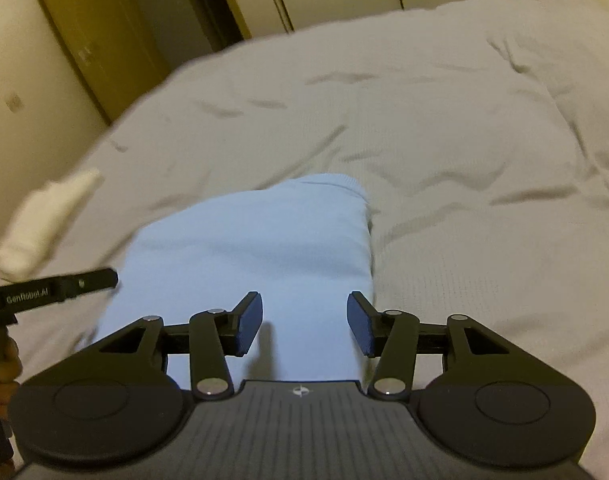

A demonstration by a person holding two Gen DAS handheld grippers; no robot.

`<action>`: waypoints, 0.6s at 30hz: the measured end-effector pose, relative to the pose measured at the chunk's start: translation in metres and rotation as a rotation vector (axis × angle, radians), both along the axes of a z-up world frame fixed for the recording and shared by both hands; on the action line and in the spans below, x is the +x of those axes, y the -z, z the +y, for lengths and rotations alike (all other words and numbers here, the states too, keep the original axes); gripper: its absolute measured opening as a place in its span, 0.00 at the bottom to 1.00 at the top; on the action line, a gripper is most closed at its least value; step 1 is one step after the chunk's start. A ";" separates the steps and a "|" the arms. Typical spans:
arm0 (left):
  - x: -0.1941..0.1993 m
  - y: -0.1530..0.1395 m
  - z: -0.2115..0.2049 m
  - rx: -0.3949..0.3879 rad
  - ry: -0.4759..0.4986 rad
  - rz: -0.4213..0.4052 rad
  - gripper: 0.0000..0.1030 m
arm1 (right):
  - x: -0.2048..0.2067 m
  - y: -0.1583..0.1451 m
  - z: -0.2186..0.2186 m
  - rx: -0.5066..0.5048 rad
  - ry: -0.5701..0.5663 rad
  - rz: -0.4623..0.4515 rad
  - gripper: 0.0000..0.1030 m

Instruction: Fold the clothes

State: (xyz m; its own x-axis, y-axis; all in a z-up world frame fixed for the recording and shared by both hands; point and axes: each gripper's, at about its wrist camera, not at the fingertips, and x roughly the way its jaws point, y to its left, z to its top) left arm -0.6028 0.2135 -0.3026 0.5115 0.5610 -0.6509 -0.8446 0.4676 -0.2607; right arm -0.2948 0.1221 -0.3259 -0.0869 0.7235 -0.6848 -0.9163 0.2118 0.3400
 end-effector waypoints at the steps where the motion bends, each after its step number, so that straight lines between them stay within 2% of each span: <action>1: -0.005 -0.004 -0.017 0.008 0.009 -0.025 0.16 | 0.000 -0.003 -0.015 0.014 -0.003 0.004 0.49; 4: 0.000 0.002 -0.061 0.031 0.019 0.008 0.16 | -0.006 -0.002 -0.053 0.021 -0.047 -0.010 0.49; 5: 0.005 0.010 -0.068 0.020 0.006 0.044 0.17 | -0.009 0.002 -0.058 0.004 -0.065 -0.022 0.49; 7: 0.009 0.014 -0.076 -0.002 -0.053 0.093 0.21 | -0.014 0.014 -0.063 -0.054 -0.101 -0.032 0.49; 10: 0.016 0.019 -0.087 -0.036 -0.142 0.165 0.21 | -0.012 0.007 -0.075 -0.046 -0.097 -0.009 0.50; 12: 0.012 0.003 -0.104 -0.030 -0.167 0.139 0.23 | -0.010 0.002 -0.084 -0.037 -0.096 0.003 0.53; 14: 0.005 -0.010 -0.120 -0.034 -0.190 0.106 0.27 | -0.008 -0.011 -0.102 0.001 -0.102 -0.004 0.63; 15: 0.001 -0.012 -0.125 -0.057 -0.205 0.085 0.30 | -0.005 -0.015 -0.111 0.010 -0.100 0.011 0.69; 17: -0.009 -0.016 -0.136 -0.104 -0.234 0.042 0.43 | -0.001 -0.017 -0.128 0.014 -0.097 0.065 0.72; 18: -0.018 -0.015 -0.141 -0.123 -0.245 0.010 0.43 | 0.001 -0.018 -0.136 0.015 -0.096 0.093 0.74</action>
State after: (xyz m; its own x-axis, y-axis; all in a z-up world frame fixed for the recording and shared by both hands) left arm -0.6210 0.0730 -0.2881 0.3634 0.5841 -0.7258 -0.9315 0.2141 -0.2940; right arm -0.2934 -0.0141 -0.3081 -0.2189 0.7186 -0.6601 -0.8964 0.1191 0.4270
